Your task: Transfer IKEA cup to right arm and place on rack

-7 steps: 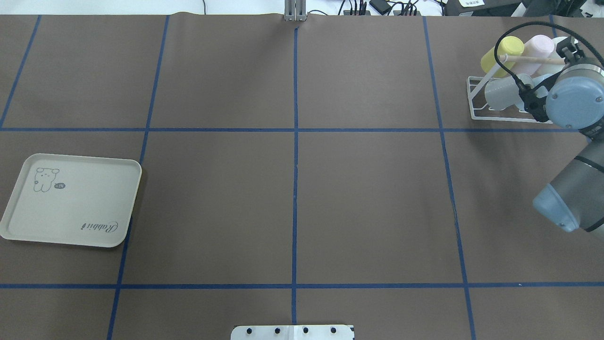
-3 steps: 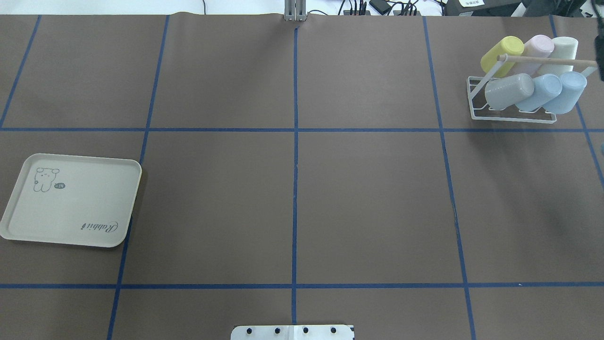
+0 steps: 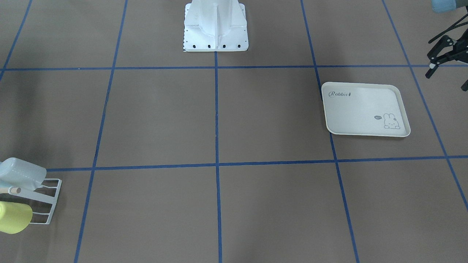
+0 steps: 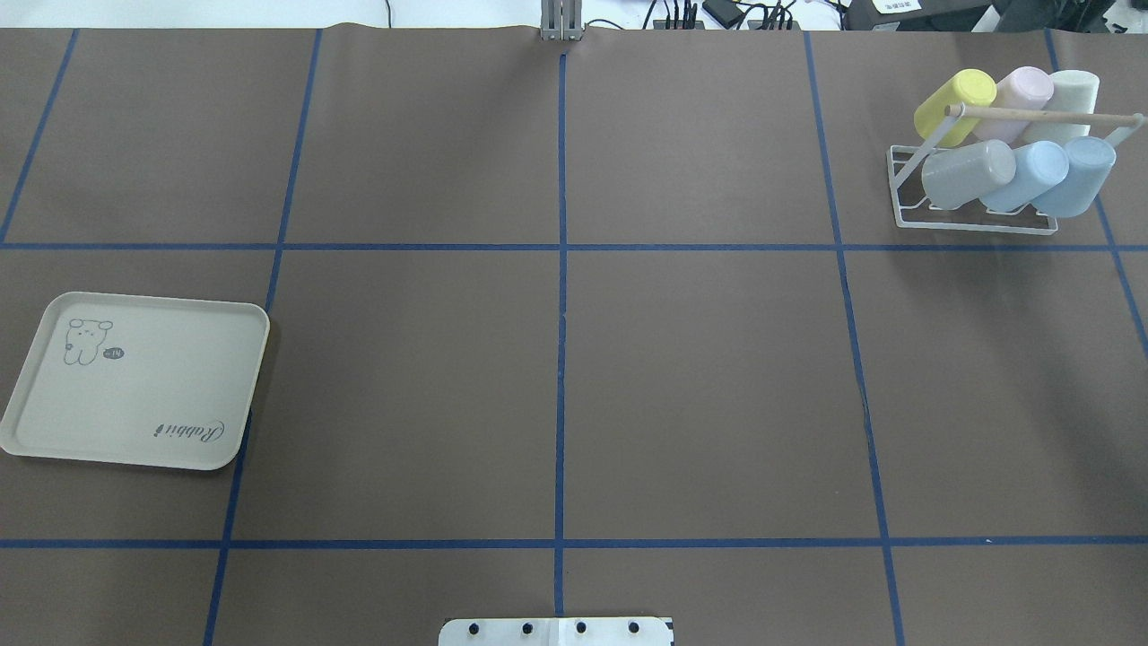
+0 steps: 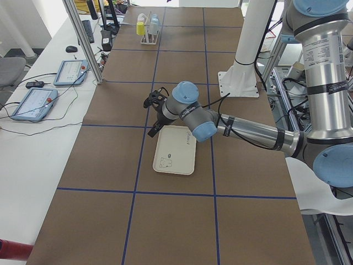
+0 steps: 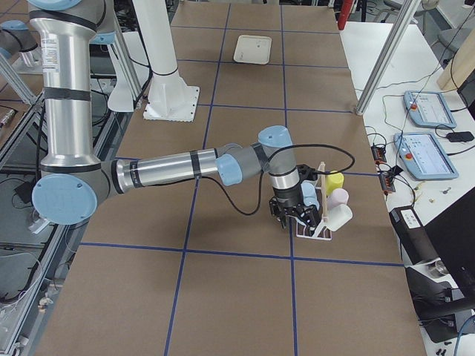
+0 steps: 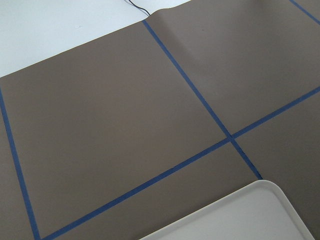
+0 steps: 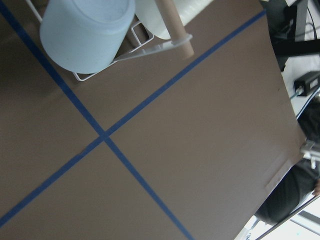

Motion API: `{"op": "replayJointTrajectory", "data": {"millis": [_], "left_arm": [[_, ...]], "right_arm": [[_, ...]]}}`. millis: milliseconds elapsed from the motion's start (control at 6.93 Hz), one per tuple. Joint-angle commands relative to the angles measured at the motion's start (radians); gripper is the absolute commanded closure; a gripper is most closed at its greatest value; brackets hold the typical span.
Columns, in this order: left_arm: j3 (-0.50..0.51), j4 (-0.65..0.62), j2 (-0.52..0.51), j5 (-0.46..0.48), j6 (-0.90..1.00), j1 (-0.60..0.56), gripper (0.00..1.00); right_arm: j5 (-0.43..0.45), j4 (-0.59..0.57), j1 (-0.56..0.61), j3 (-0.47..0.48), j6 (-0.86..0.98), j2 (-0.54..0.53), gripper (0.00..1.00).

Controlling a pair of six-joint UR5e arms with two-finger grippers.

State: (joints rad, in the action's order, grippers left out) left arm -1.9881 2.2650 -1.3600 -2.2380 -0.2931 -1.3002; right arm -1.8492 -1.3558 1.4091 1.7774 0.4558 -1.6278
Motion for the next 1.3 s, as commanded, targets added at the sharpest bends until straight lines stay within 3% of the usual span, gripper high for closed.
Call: {"op": "replayJointTrajectory", "data": {"millis": [0,144,289,577,1010,1154], "left_arm": [[0.002,0.001,0.025,0.003,0.017,-0.002,0.00],[0.006,-0.004,0.042,0.003,0.066,-0.001,0.00],[0.018,-0.022,0.050,0.008,0.081,-0.008,0.00],[0.124,-0.129,0.064,0.017,0.088,-0.110,0.00],[0.192,-0.353,0.055,0.055,0.435,-0.356,0.00],[0.215,-0.378,0.082,0.045,0.418,-0.378,0.00]], "right_arm": [[-0.265,0.017,0.121,0.014,-0.518,-0.113,0.00],[-0.385,0.006,0.134,0.010,-0.595,-0.142,0.00],[-0.401,-0.023,0.134,-0.021,-0.597,-0.142,0.00],[-0.432,-0.216,0.134,-0.009,-0.598,-0.124,0.00],[-0.432,-0.224,0.133,-0.021,-0.597,-0.119,0.00],[-0.430,-0.223,0.133,-0.018,-0.598,-0.113,0.00]]}}
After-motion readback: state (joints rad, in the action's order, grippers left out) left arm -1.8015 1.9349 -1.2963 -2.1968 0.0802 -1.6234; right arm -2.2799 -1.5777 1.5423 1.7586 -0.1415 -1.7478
